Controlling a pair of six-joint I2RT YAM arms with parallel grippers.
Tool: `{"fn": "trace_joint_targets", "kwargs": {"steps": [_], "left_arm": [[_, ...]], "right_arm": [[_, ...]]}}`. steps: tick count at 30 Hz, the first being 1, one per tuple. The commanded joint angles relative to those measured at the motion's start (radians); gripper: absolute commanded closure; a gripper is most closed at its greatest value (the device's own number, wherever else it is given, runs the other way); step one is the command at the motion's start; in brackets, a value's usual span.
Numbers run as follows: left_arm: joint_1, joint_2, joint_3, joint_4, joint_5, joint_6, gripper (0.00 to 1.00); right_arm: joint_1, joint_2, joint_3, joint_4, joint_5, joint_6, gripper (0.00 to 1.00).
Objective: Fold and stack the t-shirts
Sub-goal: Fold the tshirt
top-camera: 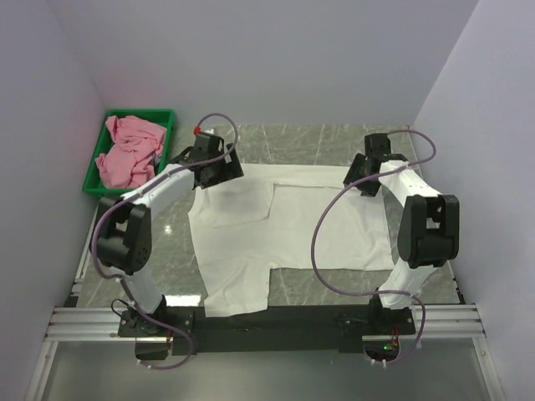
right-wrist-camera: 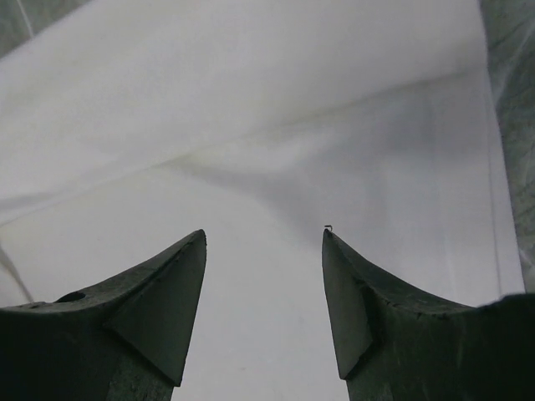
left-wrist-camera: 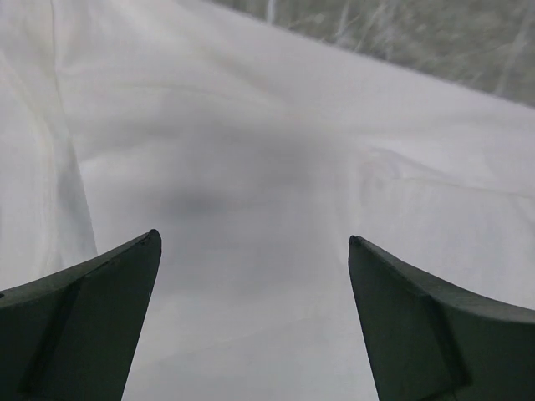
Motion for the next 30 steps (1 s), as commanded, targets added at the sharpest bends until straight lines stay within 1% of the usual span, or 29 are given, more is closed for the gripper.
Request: {"fn": "trace_joint_targets", "kwargs": {"steps": [1,4,8,15,18,22,26,27,30], "left_arm": [[-0.01,0.075,0.016,-0.047,-0.029,-0.032,0.01],[-0.032,0.133,0.025,-0.055,-0.044,-0.028,0.01],[-0.032,0.21,0.062,-0.073,-0.069,-0.019,0.01],[-0.016,0.371,0.194,-0.136,-0.077,-0.002,0.01],[0.01,0.421,0.241,-0.151,-0.063,0.0,0.01],[0.047,0.489,0.318,-0.17,-0.032,0.015,0.01],[0.07,0.569,0.457,-0.193,-0.008,0.044,0.01],[0.073,0.598,0.479,-0.194,0.009,0.046,0.0],[0.088,0.636,0.551,-0.187,0.038,0.044,0.01]], "right_arm": [[0.05,0.04,0.031,-0.057,0.033,0.006,0.35],[0.064,0.083,0.043,-0.075,0.047,0.001,0.36],[0.067,0.153,0.09,-0.075,0.076,-0.012,0.36],[0.065,0.288,0.227,-0.133,0.077,-0.034,0.38],[0.061,0.359,0.314,-0.175,0.061,-0.057,0.39],[0.046,0.472,0.478,-0.247,0.041,-0.08,0.41],[0.019,0.558,0.624,-0.285,0.024,-0.088,0.42],[0.009,0.596,0.69,-0.29,0.024,-0.092,0.42],[-0.002,0.644,0.805,-0.295,0.024,-0.107,0.42]]}}
